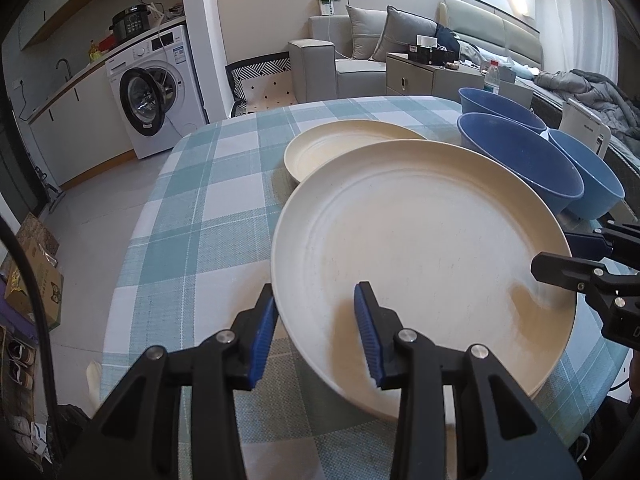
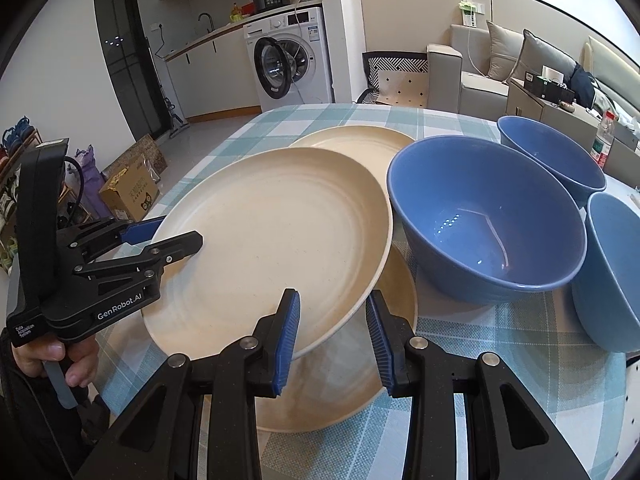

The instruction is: Organize plates and bowls

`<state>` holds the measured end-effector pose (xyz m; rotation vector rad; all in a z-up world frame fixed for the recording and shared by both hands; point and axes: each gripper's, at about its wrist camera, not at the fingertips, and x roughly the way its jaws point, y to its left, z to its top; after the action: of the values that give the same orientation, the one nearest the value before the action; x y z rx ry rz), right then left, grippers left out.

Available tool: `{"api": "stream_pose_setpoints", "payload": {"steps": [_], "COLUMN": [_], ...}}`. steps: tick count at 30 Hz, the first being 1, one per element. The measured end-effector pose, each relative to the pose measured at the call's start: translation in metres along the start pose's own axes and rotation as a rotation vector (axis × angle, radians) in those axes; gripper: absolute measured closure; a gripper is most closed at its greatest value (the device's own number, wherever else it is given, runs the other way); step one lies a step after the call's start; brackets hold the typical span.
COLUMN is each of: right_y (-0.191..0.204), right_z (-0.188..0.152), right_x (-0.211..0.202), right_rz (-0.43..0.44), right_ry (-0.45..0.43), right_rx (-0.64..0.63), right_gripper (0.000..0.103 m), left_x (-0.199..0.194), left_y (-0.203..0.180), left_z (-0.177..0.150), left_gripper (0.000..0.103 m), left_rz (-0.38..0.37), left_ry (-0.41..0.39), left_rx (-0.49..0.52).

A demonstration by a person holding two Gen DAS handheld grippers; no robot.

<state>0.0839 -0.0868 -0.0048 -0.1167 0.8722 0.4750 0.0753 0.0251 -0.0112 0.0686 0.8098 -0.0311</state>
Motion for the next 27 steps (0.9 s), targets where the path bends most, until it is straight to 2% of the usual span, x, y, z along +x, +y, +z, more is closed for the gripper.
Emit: {"api": "stream_pose_setpoints", "payload": {"steps": [27], "right_y": [-0.001], "right_z": [-0.019], "right_x": [0.004], "right_rz": [-0.056], "right_ry": [0.041], "right_rx": [-0.013], "right_gripper": [0.068], "left_x": [0.011], "left_y": [-0.017], "left_z": [-0.007], "left_gripper": [0.064], "left_rz": [0.008], "left_ry": [0.051], "left_rx": [0.091]}}
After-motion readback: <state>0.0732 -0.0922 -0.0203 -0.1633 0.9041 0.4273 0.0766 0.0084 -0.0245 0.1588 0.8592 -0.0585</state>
